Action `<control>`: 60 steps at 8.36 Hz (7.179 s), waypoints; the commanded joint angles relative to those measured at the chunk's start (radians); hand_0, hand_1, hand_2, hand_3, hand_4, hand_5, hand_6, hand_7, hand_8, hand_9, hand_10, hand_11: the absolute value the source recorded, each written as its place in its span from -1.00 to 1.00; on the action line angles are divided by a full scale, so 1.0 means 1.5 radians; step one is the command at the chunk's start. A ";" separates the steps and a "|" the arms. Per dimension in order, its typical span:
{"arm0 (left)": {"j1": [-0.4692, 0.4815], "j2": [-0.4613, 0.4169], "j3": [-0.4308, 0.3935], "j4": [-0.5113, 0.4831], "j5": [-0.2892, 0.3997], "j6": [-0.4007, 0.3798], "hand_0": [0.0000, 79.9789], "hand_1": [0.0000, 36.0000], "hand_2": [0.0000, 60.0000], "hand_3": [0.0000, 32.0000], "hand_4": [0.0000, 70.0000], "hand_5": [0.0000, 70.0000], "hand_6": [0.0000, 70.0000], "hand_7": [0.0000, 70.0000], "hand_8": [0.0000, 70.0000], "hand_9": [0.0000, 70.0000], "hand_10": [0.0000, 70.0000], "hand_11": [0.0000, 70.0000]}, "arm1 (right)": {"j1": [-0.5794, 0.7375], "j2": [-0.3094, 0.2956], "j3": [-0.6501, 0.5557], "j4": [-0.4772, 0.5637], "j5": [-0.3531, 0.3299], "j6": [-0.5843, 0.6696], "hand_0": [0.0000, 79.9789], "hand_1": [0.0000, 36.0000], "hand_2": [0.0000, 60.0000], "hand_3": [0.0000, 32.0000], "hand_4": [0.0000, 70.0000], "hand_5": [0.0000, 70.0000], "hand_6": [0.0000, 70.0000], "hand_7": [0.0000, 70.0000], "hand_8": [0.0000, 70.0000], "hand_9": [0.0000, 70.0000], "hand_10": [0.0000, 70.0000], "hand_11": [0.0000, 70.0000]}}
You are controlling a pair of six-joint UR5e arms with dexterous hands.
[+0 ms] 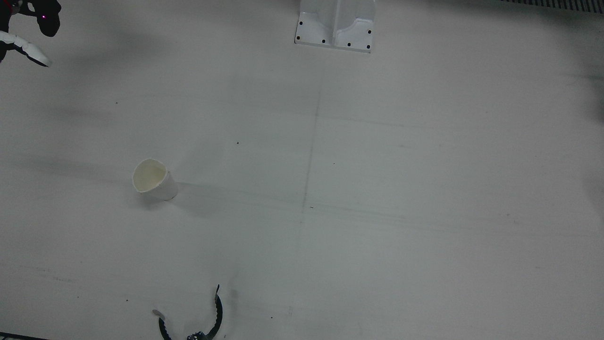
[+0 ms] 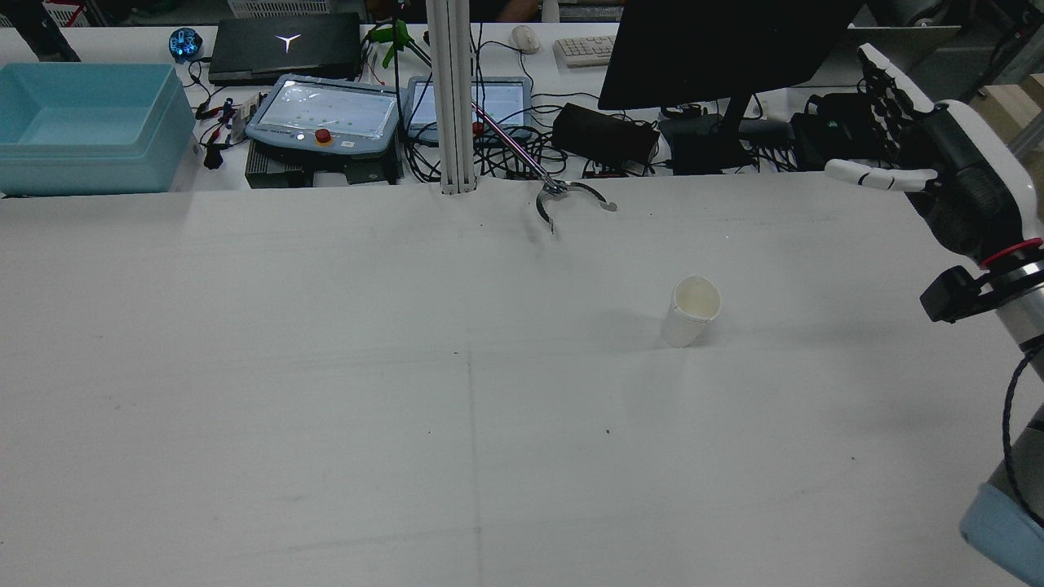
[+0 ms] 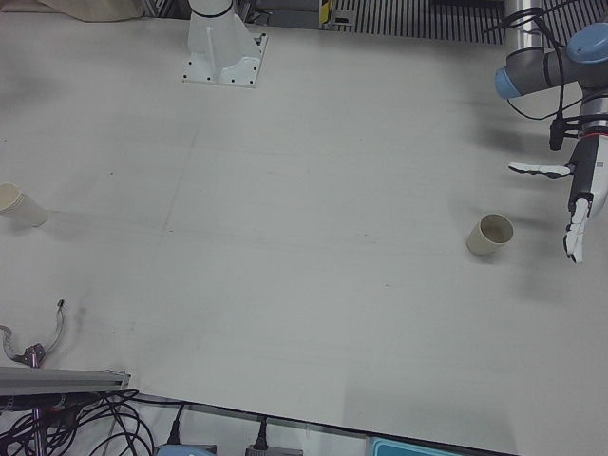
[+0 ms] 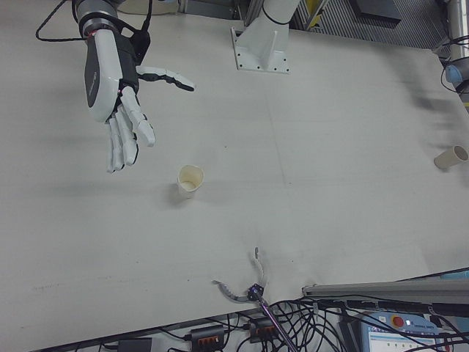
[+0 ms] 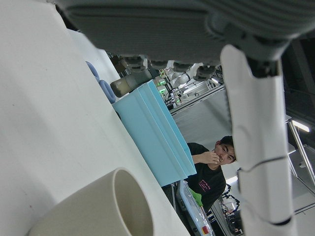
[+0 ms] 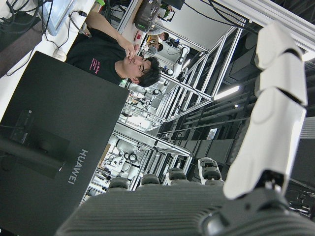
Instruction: Pour water
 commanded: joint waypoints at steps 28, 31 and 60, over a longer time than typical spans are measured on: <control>0.138 -0.123 0.168 0.001 0.009 0.041 1.00 1.00 -0.44 -1.00 0.25 1.00 -0.70 -0.63 -0.96 -0.97 -0.71 -0.45 | -0.084 0.025 -0.132 0.050 0.003 0.002 0.24 0.09 -0.41 -0.45 -1.00 -0.80 -0.73 -0.89 -0.86 -0.92 -1.00 -1.00; 0.136 -0.119 0.168 0.006 0.007 0.007 1.00 1.00 1.00 -1.00 0.98 1.00 -0.27 0.03 -0.59 -0.48 -0.57 -0.27 | -0.085 0.028 -0.132 0.050 0.003 0.003 0.24 0.10 -0.42 -0.41 -1.00 -0.80 -0.75 -0.91 -0.87 -0.93 -1.00 -1.00; 0.176 -0.092 -0.020 0.015 0.045 -0.285 1.00 1.00 0.92 -1.00 1.00 1.00 -0.17 0.03 -0.54 -0.41 -0.66 -0.39 | -0.216 0.140 -0.446 0.269 0.048 0.002 0.31 0.30 -0.26 -0.54 -1.00 -0.71 -0.54 -0.70 -0.71 -0.76 -1.00 -1.00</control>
